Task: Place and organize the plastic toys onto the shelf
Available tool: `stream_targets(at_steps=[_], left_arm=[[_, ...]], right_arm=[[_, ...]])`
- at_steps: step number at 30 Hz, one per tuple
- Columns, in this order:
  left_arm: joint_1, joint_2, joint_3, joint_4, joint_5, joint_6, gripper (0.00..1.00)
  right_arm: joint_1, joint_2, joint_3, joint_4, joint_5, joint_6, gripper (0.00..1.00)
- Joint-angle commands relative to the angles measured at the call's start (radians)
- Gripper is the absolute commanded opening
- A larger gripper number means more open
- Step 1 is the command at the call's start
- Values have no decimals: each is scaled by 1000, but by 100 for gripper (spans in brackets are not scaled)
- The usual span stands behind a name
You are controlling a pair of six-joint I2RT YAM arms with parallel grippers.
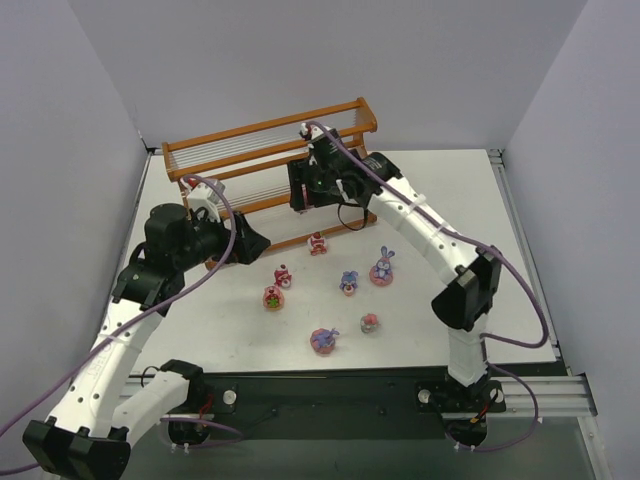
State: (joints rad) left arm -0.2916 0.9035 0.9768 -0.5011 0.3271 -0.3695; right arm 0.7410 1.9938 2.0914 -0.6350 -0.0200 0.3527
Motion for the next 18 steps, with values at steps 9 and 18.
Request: stream_targets(at_steps=[9,18], left_arm=[[-18,61,-10,309,461,34,97],[-95,81,-30,477,517,-30,94]], right_arm=[[-34,-326,-171,-124,-463,35,2],[-32,-369,-192,-134,-618,83,1]])
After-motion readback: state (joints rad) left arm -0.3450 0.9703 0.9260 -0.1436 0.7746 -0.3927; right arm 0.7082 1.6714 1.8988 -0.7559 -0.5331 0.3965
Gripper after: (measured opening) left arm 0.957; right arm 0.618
